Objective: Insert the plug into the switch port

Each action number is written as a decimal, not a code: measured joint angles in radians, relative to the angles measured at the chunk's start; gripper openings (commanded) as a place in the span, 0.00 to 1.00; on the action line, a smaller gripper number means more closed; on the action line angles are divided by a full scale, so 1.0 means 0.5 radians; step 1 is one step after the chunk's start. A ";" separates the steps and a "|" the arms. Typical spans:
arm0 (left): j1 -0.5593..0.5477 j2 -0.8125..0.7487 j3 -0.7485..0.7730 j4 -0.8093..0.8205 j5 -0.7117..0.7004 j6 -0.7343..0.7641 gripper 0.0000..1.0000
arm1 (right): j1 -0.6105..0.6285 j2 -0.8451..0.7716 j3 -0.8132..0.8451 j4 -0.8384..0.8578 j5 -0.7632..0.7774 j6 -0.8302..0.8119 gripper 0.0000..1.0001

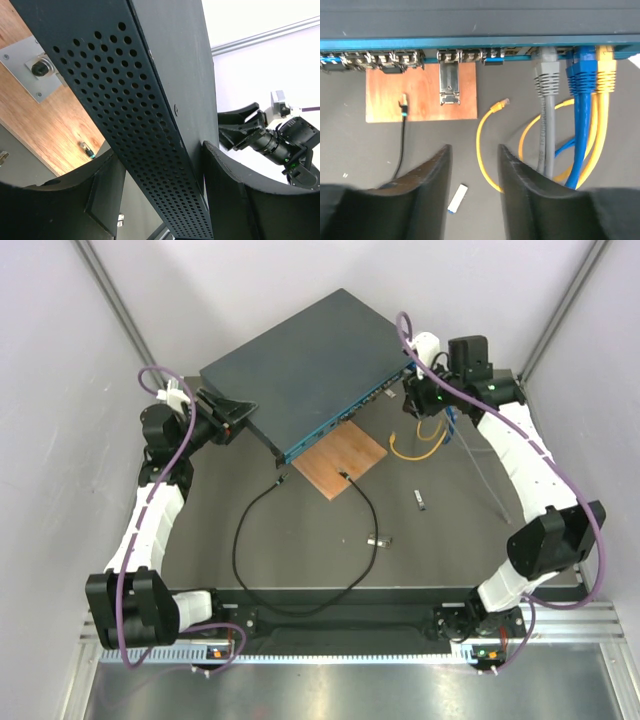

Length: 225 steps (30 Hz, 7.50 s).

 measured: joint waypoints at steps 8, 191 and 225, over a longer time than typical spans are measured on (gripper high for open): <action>0.002 0.016 0.021 -0.018 0.018 0.007 0.00 | -0.014 0.015 0.008 0.014 -0.127 0.075 0.26; -2.422 0.629 1.394 -2.150 -0.690 4.349 0.48 | 0.018 -0.610 -0.980 -1.059 -1.814 -0.740 0.00; -1.956 0.586 1.243 -1.920 0.024 2.922 0.00 | -0.078 -1.348 -1.077 -0.046 -0.738 -0.128 1.00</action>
